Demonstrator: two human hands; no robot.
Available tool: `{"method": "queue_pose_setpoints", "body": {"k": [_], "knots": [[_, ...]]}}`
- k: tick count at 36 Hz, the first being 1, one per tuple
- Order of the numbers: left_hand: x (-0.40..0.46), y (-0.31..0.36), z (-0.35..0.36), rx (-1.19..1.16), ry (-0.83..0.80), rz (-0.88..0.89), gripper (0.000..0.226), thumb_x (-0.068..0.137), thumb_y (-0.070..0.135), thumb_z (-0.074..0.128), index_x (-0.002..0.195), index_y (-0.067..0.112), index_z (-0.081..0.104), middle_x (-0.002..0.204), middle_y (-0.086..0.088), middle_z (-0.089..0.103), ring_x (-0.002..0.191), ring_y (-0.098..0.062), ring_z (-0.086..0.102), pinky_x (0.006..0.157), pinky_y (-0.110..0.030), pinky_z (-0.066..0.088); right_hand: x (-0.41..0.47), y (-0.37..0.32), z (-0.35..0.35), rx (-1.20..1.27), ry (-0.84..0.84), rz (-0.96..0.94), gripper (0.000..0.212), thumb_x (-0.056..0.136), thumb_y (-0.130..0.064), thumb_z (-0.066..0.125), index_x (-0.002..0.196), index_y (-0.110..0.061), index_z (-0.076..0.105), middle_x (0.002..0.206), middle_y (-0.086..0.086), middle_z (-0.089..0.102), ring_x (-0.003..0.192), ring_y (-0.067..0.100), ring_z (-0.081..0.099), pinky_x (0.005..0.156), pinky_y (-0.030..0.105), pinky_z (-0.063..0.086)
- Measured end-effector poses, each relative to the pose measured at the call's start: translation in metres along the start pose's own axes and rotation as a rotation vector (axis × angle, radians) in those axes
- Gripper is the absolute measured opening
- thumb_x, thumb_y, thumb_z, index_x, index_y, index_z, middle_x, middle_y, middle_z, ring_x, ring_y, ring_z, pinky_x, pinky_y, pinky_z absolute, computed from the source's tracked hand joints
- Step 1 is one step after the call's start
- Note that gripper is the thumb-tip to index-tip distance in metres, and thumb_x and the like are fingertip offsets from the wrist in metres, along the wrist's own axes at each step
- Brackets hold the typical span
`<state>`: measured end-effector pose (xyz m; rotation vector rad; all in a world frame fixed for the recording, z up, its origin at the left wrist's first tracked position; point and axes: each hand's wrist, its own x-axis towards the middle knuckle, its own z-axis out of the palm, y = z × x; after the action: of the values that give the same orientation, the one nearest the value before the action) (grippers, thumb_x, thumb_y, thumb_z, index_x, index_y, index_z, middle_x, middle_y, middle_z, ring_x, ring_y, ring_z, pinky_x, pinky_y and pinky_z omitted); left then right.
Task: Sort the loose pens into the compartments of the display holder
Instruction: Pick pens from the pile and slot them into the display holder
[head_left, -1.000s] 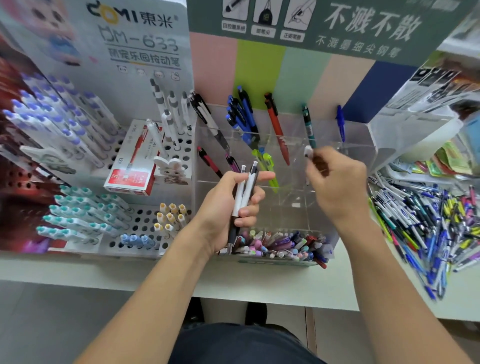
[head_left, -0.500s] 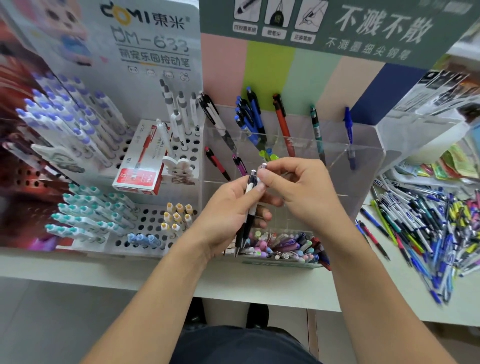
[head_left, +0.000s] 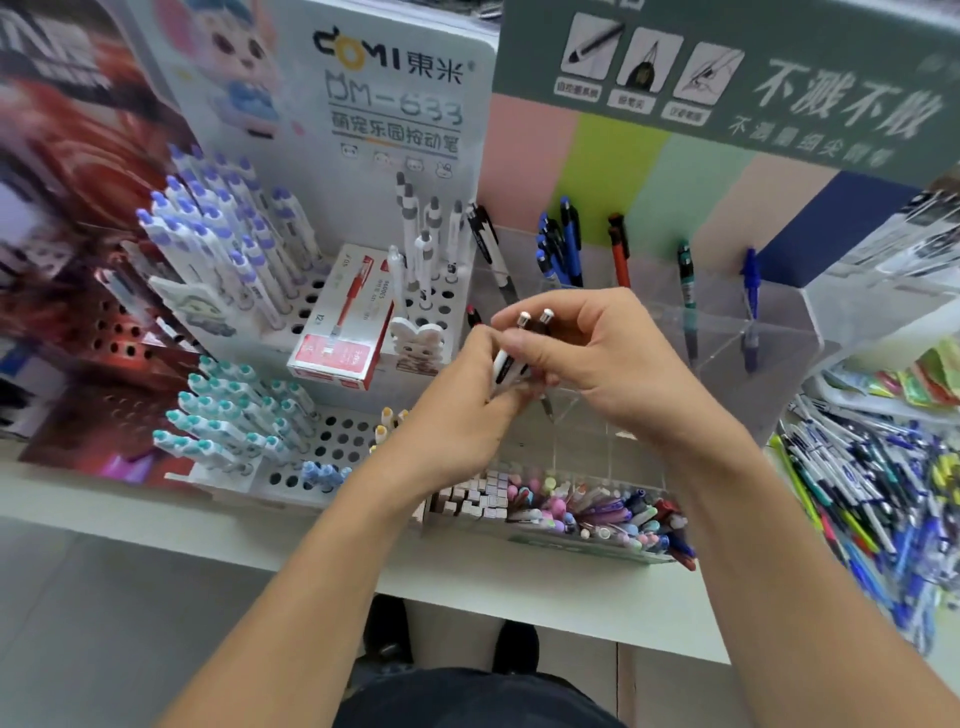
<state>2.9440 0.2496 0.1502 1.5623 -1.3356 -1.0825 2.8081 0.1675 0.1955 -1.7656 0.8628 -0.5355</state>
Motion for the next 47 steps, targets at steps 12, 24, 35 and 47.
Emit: {"method": "queue_pose_setpoints", "body": {"k": [12,24,35,47], "knots": [[-0.011,-0.001,-0.034,-0.280,0.338,0.050,0.030,0.095,0.022,0.069,0.123,0.025,0.060,0.103,0.007,0.071,0.095,-0.006,0.069,0.087,-0.024,0.057,0.048,-0.073,-0.046,-0.564,0.377,-0.366,0.011,0.089,-0.025,0.073,0.096,-0.017,0.077,0.085,-0.003,0.074,0.076,0.017,0.071,0.076,0.041,0.060],[-0.013,-0.011,-0.042,-0.427,0.350,0.047,0.009,0.099,0.011,0.060,0.100,0.013,0.069,0.077,0.001,0.069,0.071,-0.012,0.065,0.070,-0.027,0.057,0.107,-0.056,0.012,-1.085,0.182,-0.072,0.013,0.089,-0.016,0.075,0.097,-0.008,0.071,0.081,0.007,0.055,0.087,0.036,0.058,0.073,0.034,0.045],[-0.007,-0.010,-0.044,-0.420,0.308,0.063,0.008,0.099,0.010,0.061,0.100,0.010,0.068,0.074,0.001,0.068,0.068,-0.011,0.064,0.068,-0.023,0.057,0.101,-0.059,0.022,-1.027,0.494,-0.070,0.028,0.088,0.006,0.058,0.103,-0.012,0.075,0.101,0.008,0.068,0.094,0.032,0.064,0.078,0.036,0.053],[-0.015,0.005,-0.015,-0.395,0.274,0.137,0.010,0.099,0.005,0.059,0.096,0.013,0.065,0.074,-0.001,0.065,0.066,-0.011,0.062,0.064,-0.022,0.053,0.058,-0.059,0.010,-0.917,0.530,-0.271,0.030,0.085,0.005,0.064,0.110,-0.010,0.074,0.112,0.006,0.073,0.103,0.026,0.064,0.089,0.038,0.050]]}}
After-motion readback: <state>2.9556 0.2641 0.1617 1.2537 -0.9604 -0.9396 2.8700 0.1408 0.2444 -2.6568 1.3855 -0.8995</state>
